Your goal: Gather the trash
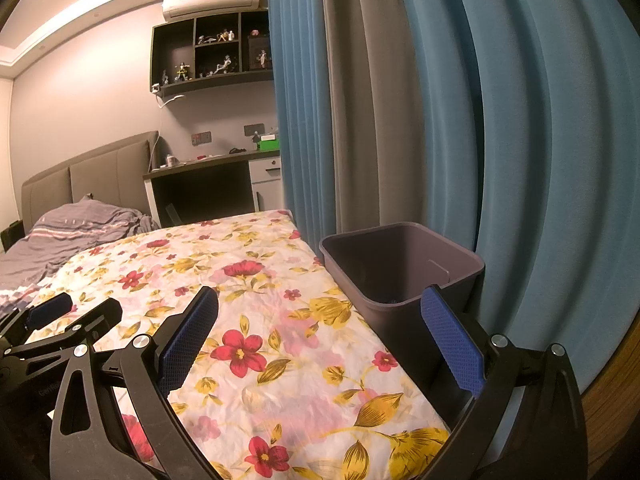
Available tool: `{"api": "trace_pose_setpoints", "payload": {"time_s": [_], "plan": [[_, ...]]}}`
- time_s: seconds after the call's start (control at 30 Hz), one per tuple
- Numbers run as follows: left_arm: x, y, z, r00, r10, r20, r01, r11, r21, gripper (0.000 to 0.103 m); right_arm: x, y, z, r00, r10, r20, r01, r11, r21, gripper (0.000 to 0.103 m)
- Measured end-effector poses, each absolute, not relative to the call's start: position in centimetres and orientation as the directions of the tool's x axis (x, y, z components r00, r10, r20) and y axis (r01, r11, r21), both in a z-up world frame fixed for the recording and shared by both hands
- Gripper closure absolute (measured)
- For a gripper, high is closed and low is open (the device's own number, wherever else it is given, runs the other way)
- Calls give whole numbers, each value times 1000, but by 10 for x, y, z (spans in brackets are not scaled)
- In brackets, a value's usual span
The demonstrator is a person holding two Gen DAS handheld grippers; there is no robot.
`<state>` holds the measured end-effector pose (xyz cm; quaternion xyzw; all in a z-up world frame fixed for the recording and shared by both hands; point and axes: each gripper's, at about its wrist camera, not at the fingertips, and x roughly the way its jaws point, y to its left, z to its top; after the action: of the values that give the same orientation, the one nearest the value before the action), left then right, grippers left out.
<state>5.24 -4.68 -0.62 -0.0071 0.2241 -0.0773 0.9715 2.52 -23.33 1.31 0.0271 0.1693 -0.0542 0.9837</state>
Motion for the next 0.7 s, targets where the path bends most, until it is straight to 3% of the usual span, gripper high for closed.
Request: {"api": "trace_pose_setpoints", "payload": {"time_s": [0.7], "plan": [[55,-46,-5,888,-116,-445,108,993,-45,16,25,-228,13,937,-95,-335,114,993,38,6]]}}
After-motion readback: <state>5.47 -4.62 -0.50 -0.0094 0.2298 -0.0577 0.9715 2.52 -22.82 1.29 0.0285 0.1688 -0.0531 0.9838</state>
